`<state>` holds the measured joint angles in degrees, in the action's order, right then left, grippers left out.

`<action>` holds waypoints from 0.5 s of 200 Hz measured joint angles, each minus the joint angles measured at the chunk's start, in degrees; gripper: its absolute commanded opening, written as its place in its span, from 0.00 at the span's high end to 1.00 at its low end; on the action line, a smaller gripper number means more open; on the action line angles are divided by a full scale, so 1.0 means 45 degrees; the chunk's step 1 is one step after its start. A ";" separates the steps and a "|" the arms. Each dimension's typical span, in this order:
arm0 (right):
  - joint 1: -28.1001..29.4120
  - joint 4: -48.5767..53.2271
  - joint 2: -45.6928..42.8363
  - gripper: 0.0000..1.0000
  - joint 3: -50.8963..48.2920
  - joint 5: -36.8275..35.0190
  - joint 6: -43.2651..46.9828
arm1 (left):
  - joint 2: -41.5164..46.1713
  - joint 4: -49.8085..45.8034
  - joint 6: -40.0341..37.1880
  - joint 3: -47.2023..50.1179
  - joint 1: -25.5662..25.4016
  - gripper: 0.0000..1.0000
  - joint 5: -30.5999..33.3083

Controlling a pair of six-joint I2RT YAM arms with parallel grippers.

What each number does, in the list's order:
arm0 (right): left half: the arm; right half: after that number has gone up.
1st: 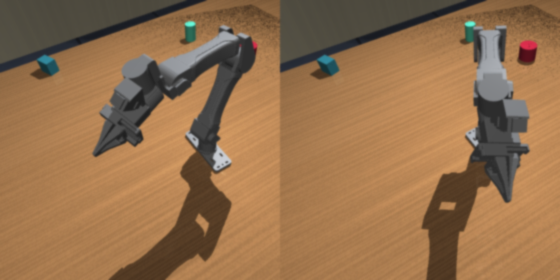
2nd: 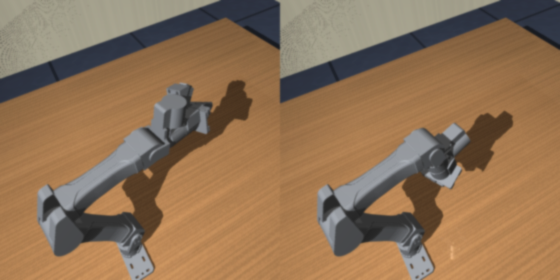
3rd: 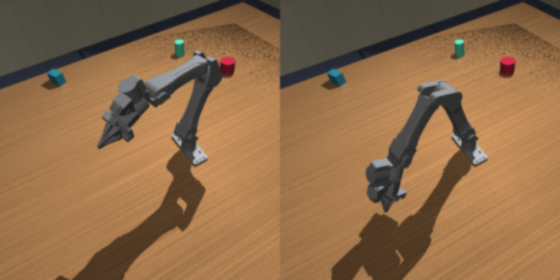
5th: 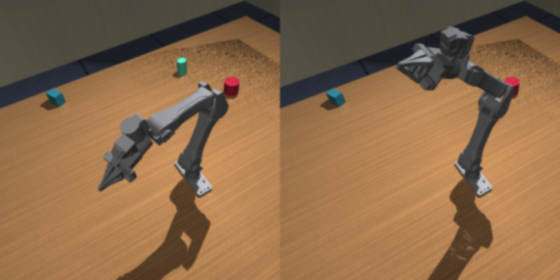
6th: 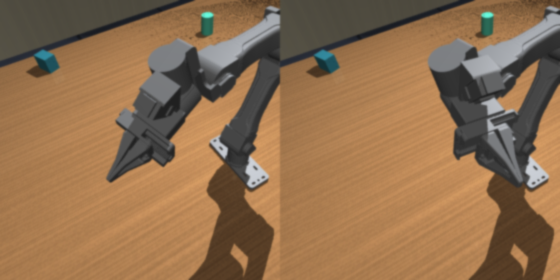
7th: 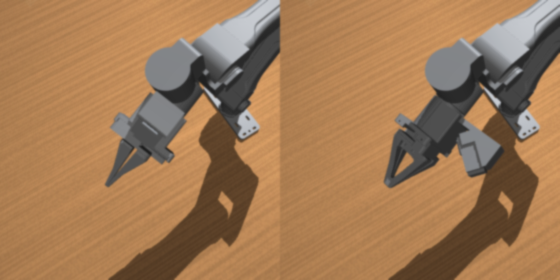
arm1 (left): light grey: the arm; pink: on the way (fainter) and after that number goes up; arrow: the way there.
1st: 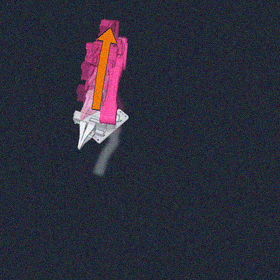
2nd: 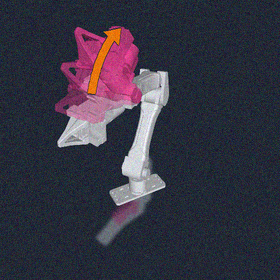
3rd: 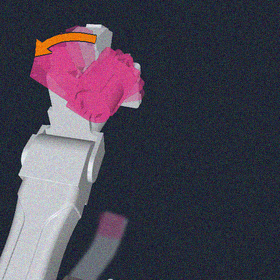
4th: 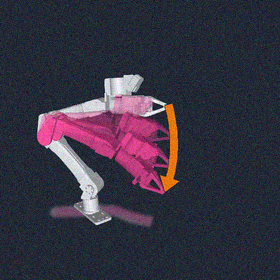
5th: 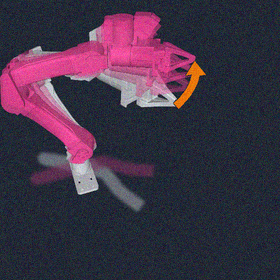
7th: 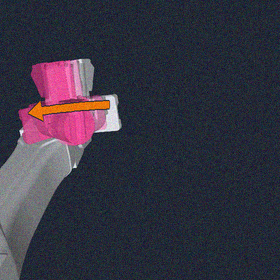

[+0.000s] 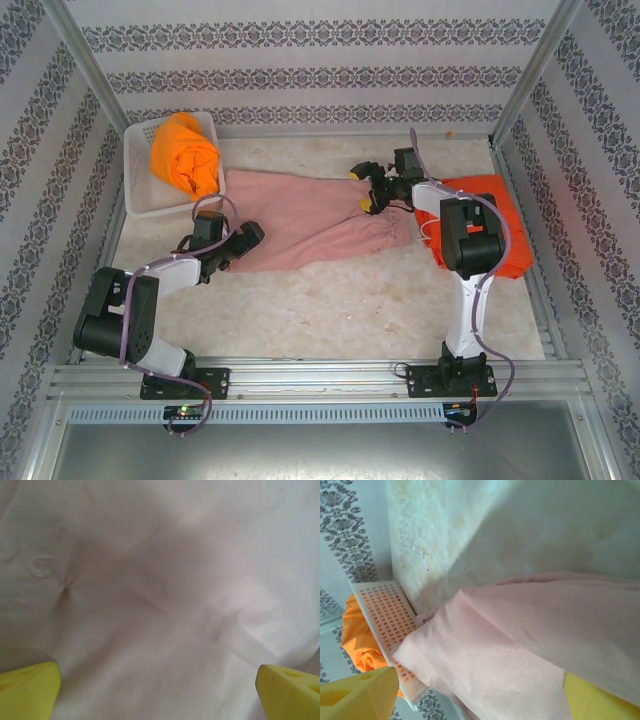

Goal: Fold and stack the shorts

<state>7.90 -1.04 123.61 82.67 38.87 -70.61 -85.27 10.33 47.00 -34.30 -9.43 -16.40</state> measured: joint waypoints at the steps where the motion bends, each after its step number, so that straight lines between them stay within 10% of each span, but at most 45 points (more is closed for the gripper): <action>1: -0.0015 0.0005 0.0034 0.12 0.0029 0.0019 0.0000 | 0.0019 0.0010 0.0000 0.0039 0.0000 0.00 0.0005; 100: 0.0228 -0.0209 -0.1248 0.03 -0.1885 0.0661 0.0539 | 0.3220 -0.0257 0.0311 0.2579 0.0000 0.00 0.0185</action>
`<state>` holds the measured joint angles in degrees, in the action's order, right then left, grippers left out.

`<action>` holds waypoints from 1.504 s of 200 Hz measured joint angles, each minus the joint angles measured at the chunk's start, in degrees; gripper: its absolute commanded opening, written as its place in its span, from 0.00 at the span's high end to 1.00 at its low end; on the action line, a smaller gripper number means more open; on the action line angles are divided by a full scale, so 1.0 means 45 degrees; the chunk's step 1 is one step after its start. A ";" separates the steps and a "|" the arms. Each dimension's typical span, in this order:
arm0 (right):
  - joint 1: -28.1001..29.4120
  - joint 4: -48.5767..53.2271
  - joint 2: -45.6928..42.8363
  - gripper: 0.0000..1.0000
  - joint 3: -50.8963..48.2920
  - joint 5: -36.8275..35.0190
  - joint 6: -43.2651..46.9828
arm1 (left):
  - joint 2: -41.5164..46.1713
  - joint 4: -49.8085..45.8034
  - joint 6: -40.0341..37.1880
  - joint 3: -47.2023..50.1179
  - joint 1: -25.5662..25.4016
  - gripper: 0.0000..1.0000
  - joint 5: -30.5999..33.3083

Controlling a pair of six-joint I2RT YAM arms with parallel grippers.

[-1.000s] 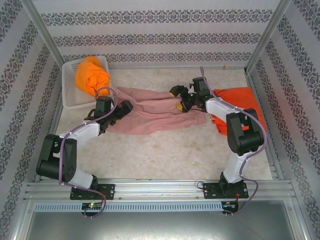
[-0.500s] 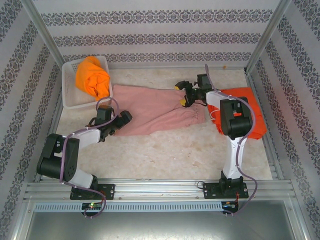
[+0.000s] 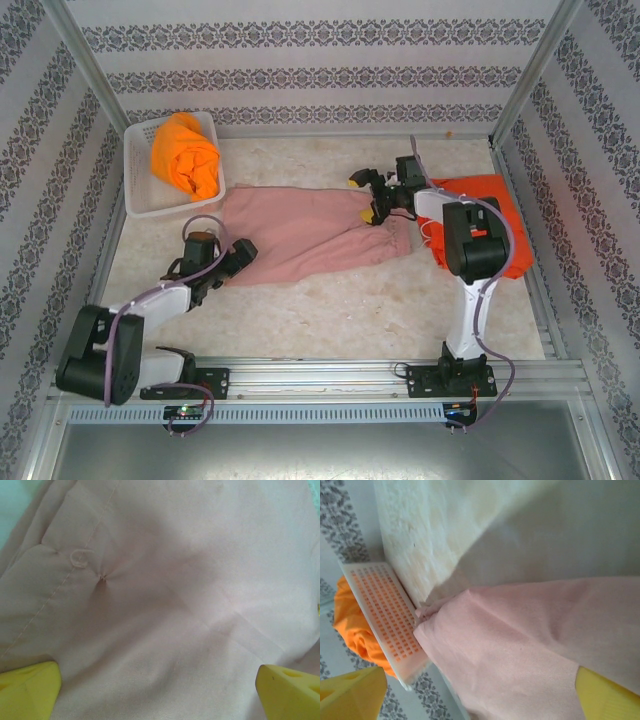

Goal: Fold and stack the shorts

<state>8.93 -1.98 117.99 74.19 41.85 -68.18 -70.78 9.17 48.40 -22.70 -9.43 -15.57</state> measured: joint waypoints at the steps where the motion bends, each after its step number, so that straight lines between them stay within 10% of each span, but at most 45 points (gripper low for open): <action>1: 0.0005 0.0010 -0.0034 0.03 -0.0039 0.0010 0.0010 | 0.0044 -0.0024 0.0005 0.0019 0.0000 0.00 0.0005; 77: 0.0403 0.0369 -0.6096 0.02 -0.2385 0.0112 0.1141 | 0.4911 -0.2739 -0.0423 -0.1559 0.0000 0.00 0.0257; 187: -0.0083 0.0869 -0.6538 0.02 -0.6343 -0.0447 0.2832 | -0.0981 0.1302 -0.0389 -0.1345 0.0000 0.00 -0.0398; 301: -0.1127 -0.0389 -0.6887 0.02 -0.8544 0.0826 0.4158 | -0.1122 0.2939 -0.1365 0.0578 0.0204 0.00 0.1161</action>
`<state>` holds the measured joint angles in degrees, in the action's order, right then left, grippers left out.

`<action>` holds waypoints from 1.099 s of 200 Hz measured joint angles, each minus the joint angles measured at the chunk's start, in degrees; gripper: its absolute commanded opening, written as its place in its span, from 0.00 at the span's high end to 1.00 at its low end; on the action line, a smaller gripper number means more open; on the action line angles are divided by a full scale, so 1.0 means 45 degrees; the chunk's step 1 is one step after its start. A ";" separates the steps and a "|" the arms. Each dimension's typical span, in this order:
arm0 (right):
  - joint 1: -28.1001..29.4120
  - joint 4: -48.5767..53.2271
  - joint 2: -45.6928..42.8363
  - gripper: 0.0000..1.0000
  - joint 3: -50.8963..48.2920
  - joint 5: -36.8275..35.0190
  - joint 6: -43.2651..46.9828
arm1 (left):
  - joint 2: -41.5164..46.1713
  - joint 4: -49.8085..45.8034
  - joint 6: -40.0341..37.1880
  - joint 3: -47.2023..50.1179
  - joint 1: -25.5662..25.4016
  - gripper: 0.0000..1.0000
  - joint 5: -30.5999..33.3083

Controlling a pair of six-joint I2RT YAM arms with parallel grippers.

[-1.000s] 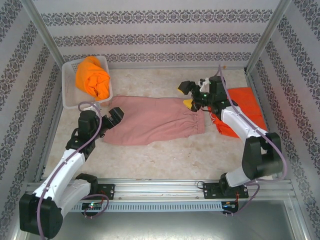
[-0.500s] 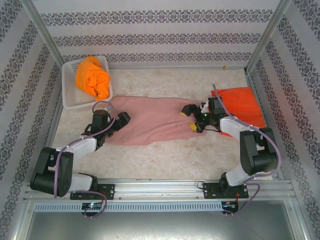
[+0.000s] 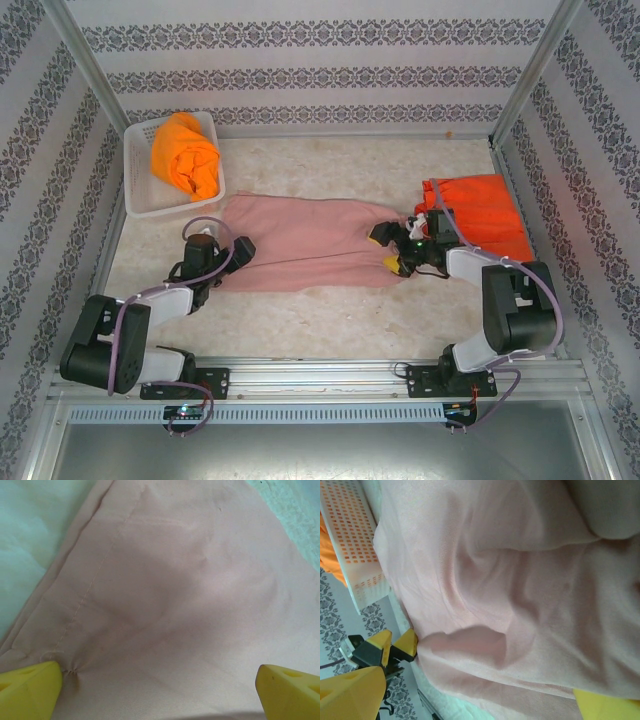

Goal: Fold and stack the shorts

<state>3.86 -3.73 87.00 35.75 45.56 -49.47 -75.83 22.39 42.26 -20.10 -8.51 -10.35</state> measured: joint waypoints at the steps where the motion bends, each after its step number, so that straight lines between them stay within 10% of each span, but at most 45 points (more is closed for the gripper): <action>1: 0.0000 0.0000 -0.0019 0.02 -0.0019 0.0015 0.0005 | 0.0024 0.0000 0.0000 0.0015 0.0015 0.00 0.0000; 112: -0.0170 0.1758 -0.3065 0.02 0.0831 0.0423 -0.0748 | 0.1928 -0.2118 -0.0729 0.0529 0.0665 0.00 0.0704; 220: -0.1336 0.1671 0.1991 0.02 0.3915 0.0214 -0.0520 | 0.1933 -0.2234 -0.0738 0.0665 0.0670 0.00 0.0763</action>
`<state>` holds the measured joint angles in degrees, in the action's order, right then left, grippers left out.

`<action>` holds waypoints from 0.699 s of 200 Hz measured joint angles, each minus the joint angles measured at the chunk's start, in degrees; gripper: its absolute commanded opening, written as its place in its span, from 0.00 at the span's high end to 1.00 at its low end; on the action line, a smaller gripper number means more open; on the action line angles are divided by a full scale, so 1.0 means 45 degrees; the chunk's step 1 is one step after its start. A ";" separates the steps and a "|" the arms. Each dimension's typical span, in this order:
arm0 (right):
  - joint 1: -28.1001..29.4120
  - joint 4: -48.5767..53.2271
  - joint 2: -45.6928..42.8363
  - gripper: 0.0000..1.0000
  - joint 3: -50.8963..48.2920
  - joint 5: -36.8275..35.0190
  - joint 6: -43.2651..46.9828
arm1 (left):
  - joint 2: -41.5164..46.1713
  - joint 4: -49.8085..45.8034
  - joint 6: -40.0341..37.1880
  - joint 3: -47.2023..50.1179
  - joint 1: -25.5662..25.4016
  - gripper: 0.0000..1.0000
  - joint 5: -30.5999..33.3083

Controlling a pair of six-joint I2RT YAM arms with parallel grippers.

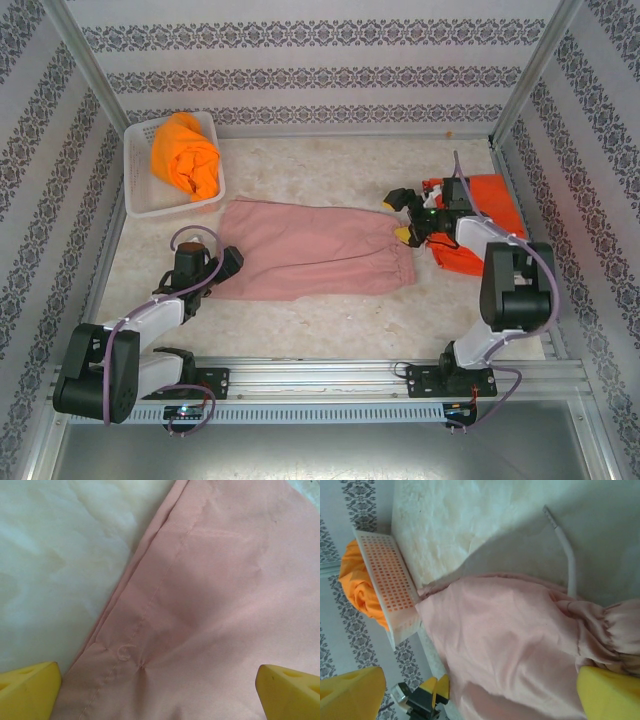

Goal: Fold and stack the shorts

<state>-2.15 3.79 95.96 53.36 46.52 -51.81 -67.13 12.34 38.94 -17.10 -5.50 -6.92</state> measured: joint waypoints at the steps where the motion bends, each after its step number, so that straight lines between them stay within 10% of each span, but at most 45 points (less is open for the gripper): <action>1: 0.0000 -0.0005 0.0083 0.02 0.0015 -0.0005 0.0019 | 0.0000 -0.0005 0.0000 0.0005 0.0000 0.00 0.0005; 87: -0.0165 -0.0743 0.1360 0.02 -0.0063 0.0243 0.0170 | 0.0855 -0.0510 0.0005 0.0272 0.0000 0.00 0.0078; 140: -0.0165 -0.0015 -0.1365 0.02 -0.0495 -0.0345 0.0282 | 0.4002 -0.2720 -0.0248 -0.1292 0.0000 0.00 0.0010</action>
<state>-2.90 3.73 89.82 51.13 44.97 -50.54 -49.12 0.10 37.82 -22.92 -5.50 -6.87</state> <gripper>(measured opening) 0.977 0.999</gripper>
